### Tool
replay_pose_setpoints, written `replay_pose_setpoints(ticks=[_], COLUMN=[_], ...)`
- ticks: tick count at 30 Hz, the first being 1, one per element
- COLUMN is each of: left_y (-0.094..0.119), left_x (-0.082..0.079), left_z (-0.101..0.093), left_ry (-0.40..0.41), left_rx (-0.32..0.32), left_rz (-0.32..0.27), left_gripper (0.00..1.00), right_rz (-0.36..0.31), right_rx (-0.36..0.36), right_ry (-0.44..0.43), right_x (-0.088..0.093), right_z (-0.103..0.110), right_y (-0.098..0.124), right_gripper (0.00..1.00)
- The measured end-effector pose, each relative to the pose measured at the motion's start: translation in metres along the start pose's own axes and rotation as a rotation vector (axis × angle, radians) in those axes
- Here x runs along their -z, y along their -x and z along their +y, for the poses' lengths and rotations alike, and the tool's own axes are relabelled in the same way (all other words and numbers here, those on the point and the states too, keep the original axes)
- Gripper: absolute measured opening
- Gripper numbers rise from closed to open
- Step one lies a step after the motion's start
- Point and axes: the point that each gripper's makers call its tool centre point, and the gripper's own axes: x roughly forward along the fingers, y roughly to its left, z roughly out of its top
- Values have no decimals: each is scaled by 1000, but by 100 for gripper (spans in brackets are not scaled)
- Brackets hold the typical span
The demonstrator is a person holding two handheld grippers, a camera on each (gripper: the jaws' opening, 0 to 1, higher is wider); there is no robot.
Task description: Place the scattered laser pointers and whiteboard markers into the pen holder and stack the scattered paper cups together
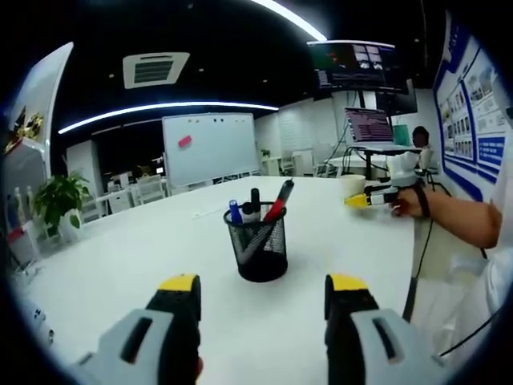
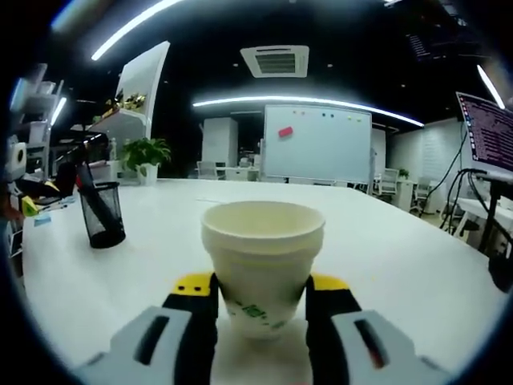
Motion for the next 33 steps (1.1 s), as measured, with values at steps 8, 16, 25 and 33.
replay_pose_setpoints(ticks=[8, 16, 25, 33], left_y=[-1, -1, -5, -4], left_x=[-1, -1, -6, -6], left_z=[-1, -1, -4, -2], left_ry=[-4, -1, -6, -7], left_rx=[3, 3, 11, 8], left_rz=[1, -3, -16, -13], left_gripper=[63, 63, 63, 63], right_rz=[1, 1, -3, -18], right_rx=[3, 7, 8, 10], right_ry=[-2, -3, 2, 9], right_x=[0, 0, -1, 0], right_z=[-2, -1, -2, -4], right_y=[1, 1, 2, 0], right_gripper=[43, 43, 43, 42])
